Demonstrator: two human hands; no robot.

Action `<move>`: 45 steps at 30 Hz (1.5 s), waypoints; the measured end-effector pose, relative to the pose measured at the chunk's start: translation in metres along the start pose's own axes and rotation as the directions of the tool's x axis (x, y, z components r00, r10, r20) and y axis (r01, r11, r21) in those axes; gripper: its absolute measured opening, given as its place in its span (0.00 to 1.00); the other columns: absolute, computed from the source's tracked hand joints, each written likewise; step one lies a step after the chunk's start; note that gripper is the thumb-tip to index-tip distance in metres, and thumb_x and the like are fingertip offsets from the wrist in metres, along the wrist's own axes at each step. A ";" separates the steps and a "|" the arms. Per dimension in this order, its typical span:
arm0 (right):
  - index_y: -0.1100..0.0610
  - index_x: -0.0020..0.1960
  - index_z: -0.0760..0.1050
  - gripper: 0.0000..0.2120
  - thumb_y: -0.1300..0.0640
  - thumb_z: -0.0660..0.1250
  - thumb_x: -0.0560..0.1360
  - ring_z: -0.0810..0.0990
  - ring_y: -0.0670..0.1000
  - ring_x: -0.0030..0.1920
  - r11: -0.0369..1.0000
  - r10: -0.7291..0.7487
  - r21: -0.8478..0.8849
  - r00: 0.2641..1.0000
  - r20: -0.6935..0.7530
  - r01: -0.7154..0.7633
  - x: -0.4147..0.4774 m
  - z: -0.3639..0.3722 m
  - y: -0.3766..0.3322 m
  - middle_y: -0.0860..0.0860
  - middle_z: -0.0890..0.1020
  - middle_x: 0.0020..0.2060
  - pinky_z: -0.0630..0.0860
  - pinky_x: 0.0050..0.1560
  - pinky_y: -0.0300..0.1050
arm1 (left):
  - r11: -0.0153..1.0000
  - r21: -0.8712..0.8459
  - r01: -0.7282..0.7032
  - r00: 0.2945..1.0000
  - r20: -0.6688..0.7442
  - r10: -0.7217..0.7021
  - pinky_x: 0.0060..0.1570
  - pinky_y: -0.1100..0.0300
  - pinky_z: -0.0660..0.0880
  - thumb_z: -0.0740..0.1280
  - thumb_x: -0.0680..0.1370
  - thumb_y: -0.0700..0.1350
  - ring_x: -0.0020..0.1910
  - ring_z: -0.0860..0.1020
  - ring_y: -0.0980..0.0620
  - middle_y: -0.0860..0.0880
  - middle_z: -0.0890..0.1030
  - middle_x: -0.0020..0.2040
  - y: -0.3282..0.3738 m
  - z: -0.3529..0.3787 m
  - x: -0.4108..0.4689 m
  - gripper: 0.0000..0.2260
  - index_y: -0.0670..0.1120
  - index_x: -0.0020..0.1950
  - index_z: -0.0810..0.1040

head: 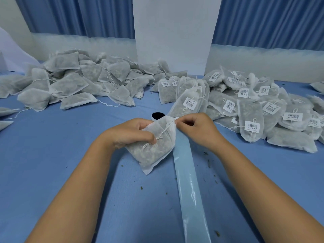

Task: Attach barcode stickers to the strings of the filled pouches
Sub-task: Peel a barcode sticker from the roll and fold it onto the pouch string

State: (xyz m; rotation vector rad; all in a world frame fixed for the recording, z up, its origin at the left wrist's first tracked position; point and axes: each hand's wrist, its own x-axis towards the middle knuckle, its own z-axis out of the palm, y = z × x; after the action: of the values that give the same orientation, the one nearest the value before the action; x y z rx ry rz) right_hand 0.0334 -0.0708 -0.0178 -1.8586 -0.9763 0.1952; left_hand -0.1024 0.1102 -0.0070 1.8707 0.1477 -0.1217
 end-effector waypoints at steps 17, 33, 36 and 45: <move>0.43 0.41 0.83 0.07 0.55 0.73 0.73 0.78 0.41 0.41 0.947 -0.209 -0.244 0.978 0.021 0.208 0.002 -0.009 0.010 0.34 0.82 0.37 0.73 0.43 0.31 | 0.858 0.494 -0.139 0.988 0.008 0.155 0.56 0.72 0.70 0.67 0.67 0.46 0.60 0.74 0.67 0.71 0.76 0.59 0.015 0.024 0.000 0.21 0.65 0.56 0.79; 0.52 0.45 0.85 0.02 0.56 0.74 0.73 0.78 0.50 0.44 0.813 -0.399 -0.438 0.915 0.065 0.385 -0.003 -0.016 0.003 0.44 0.85 0.38 0.76 0.48 0.50 | 0.837 0.516 -0.179 0.981 0.027 0.193 0.56 0.68 0.71 0.66 0.65 0.45 0.60 0.74 0.63 0.67 0.74 0.62 0.018 0.028 -0.004 0.25 0.65 0.60 0.74; 0.50 0.43 0.84 0.02 0.54 0.73 0.73 0.77 0.46 0.42 0.808 -0.401 -0.449 0.914 0.054 0.381 -0.004 -0.015 0.003 0.44 0.83 0.36 0.76 0.46 0.48 | 0.830 0.531 -0.169 0.982 0.021 0.186 0.56 0.60 0.72 0.66 0.66 0.45 0.58 0.77 0.58 0.62 0.77 0.61 0.016 0.029 -0.004 0.23 0.58 0.59 0.79; 0.52 0.38 0.80 0.07 0.63 0.70 0.72 0.77 0.36 0.34 0.968 -0.214 -0.152 0.972 -0.096 0.198 -0.003 -0.008 0.004 0.34 0.79 0.30 0.68 0.37 0.26 | 0.834 0.536 -0.132 0.987 -0.005 0.160 0.54 0.65 0.71 0.66 0.65 0.47 0.58 0.76 0.56 0.56 0.78 0.58 0.016 0.026 -0.004 0.21 0.50 0.59 0.80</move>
State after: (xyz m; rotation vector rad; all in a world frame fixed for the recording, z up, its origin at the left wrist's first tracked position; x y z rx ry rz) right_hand 0.0375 -0.0794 -0.0181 -1.8582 -1.1209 -0.1053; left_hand -0.1039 0.0805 0.0006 2.4409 -0.0006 -0.0073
